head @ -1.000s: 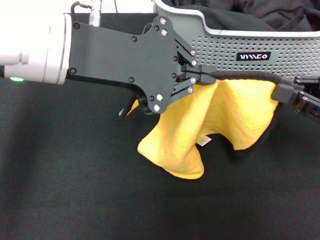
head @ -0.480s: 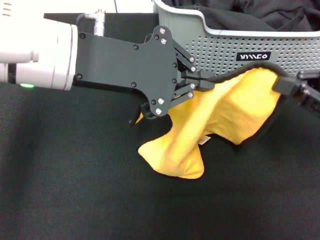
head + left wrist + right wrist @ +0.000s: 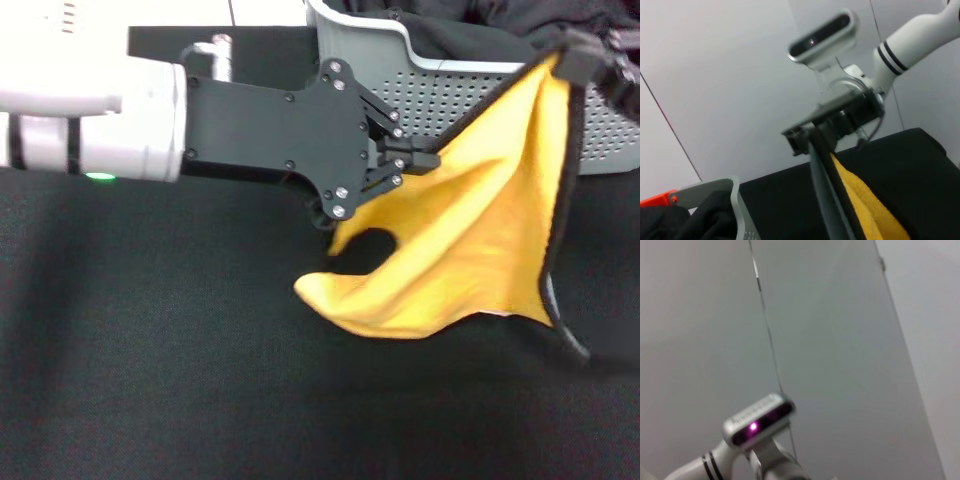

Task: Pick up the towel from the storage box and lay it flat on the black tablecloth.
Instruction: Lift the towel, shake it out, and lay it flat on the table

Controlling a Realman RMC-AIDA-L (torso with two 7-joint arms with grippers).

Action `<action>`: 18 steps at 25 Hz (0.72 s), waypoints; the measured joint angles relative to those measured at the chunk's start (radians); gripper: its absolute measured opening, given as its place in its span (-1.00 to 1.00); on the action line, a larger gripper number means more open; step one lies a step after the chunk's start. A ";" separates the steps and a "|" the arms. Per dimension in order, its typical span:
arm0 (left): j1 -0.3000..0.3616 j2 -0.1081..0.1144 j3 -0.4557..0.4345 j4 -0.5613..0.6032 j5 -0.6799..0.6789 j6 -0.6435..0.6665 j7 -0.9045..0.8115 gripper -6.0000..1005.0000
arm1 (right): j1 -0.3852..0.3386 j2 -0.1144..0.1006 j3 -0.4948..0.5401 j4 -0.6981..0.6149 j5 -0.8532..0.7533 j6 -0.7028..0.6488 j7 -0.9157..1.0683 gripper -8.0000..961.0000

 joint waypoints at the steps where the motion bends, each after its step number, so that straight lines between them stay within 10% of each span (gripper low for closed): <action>1: -0.009 0.000 0.004 -0.028 -0.005 -0.004 0.011 -0.93 | 0.016 -0.005 0.001 0.001 0.000 -0.003 0.013 -0.96; 18: -0.052 -0.001 0.015 -0.363 -0.188 -0.067 0.194 -0.92 | 0.120 -0.023 0.032 -0.007 -0.037 -0.047 0.117 -0.95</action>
